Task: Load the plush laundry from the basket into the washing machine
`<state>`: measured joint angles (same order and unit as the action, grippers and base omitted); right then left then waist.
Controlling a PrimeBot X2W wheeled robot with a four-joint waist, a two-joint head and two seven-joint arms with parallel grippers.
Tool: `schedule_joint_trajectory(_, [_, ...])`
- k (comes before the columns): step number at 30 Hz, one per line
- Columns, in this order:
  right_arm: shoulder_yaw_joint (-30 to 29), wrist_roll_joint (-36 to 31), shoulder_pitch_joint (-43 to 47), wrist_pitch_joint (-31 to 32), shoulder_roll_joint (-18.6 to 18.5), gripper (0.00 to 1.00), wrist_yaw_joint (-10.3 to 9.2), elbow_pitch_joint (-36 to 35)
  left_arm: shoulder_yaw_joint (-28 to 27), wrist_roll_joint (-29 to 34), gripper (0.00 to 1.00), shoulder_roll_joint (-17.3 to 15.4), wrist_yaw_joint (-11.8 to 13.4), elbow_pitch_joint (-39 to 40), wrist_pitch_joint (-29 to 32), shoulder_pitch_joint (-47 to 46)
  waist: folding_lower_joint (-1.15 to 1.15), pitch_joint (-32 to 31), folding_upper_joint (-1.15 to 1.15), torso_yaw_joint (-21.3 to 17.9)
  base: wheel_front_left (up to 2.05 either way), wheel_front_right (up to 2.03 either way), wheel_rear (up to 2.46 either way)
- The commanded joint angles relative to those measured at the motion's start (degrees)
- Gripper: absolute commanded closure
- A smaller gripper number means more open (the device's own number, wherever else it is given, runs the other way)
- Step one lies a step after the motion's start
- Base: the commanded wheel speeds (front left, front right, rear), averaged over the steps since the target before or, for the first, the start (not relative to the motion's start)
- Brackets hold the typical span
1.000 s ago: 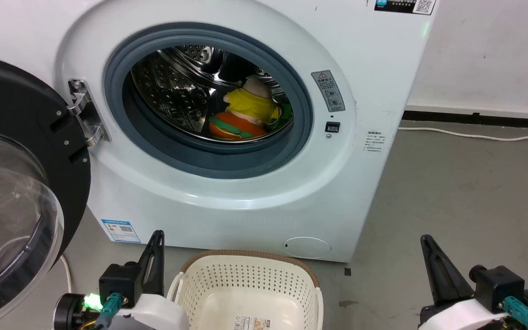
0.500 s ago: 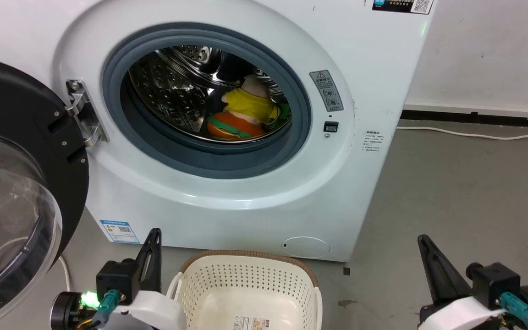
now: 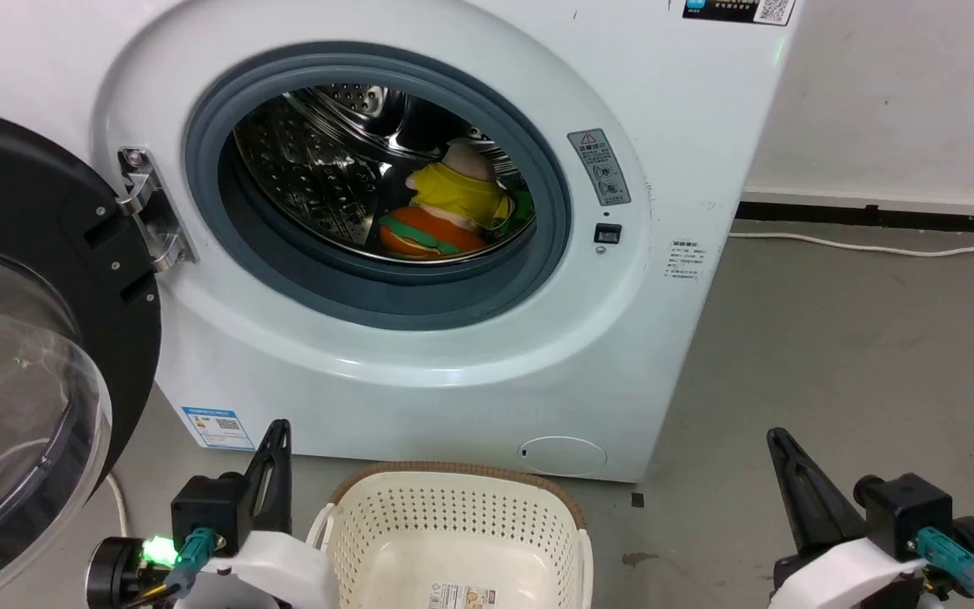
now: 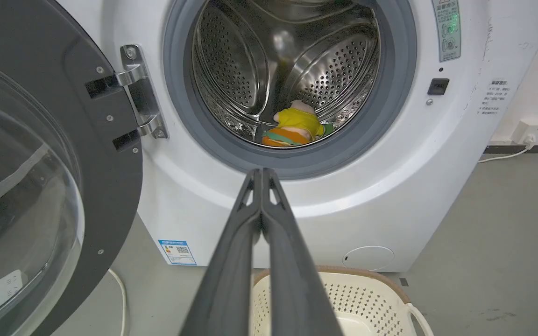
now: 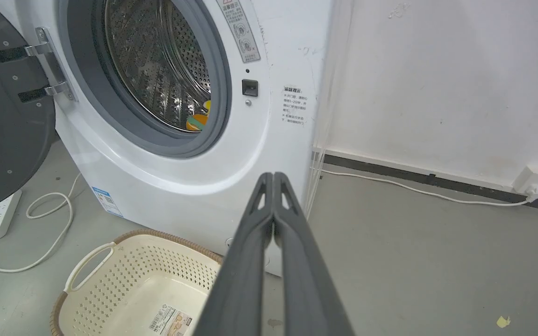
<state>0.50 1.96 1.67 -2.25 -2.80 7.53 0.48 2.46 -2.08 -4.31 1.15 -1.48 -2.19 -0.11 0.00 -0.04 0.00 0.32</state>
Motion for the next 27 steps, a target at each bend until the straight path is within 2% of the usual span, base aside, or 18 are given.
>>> schedule_joint_trajectory(1, [-0.3, -0.9, -1.1, 0.8, -0.1, 1.00, -0.04, -0.3, -1.0, 1.1, 1.00, 0.6, -0.5, 0.7, 0.7, 0.1, 0.00, 0.0, 0.00, -0.1, 0.00, 0.00, 0.00])
schedule_joint_trajectory(27, [-0.5, -2.0, -1.7, 2.2, -0.1, 1.00, -0.04, -0.5, -2.5, 2.1, 1.00, 1.4, -1.1, 1.5, 2.2, 0.1, 0.00, 0.0, 0.00, -0.3, 0.00, 0.00, 0.00])
